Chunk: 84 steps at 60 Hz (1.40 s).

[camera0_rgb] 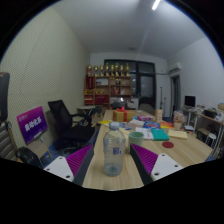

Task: Pour water

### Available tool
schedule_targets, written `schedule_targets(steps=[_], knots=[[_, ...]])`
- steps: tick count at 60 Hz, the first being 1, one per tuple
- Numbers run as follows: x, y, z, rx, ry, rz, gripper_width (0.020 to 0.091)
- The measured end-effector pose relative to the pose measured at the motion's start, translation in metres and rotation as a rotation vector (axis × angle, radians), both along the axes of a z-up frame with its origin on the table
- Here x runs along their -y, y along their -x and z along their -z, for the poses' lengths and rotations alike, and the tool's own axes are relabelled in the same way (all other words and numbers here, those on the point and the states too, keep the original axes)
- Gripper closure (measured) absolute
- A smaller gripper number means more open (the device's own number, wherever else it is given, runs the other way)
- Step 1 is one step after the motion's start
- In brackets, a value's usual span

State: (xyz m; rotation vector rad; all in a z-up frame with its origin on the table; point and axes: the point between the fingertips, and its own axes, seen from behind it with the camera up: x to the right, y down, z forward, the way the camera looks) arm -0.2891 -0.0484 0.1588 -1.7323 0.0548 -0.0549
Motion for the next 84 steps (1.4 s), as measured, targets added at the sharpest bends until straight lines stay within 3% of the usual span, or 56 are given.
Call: schedule_targets(steps=[22,25,33,36,37,43,49,55,63,70,73,84], knots=[[-0.131,-0.018,0.063,-0.057,-0.024,-0.069,0.0272],[-0.139,-0.014,0.071,-0.060,-0.017,-0.099,0.0488],[-0.145,-0.013,0.066,-0.008,-0.052,-0.142,0.0555],[-0.149,-0.011,0.069,-0.013,-0.029,-0.158,0.0556],[-0.150,-0.005,0.069,-0.020,-0.015,-0.170,0.0589],[-0.159,0.002,0.078,-0.147,0.074,-0.202,0.0631],[-0.173,0.026,0.053,-0.478,0.150,-0.270,0.0630],[-0.188,0.026,-0.009,-0.851,0.114,-0.270,0.0632],[-0.212,-0.017,-0.062,-1.438,0.054,-0.264,0.0635],[-0.220,-0.048,-0.070,-1.966,0.052,-0.228,0.0631],[-0.233,-0.058,-0.063,-2.127,0.040,-0.252,0.0637],[-0.232,-0.061,-0.069,-2.434,-0.011,-0.273,0.0628]])
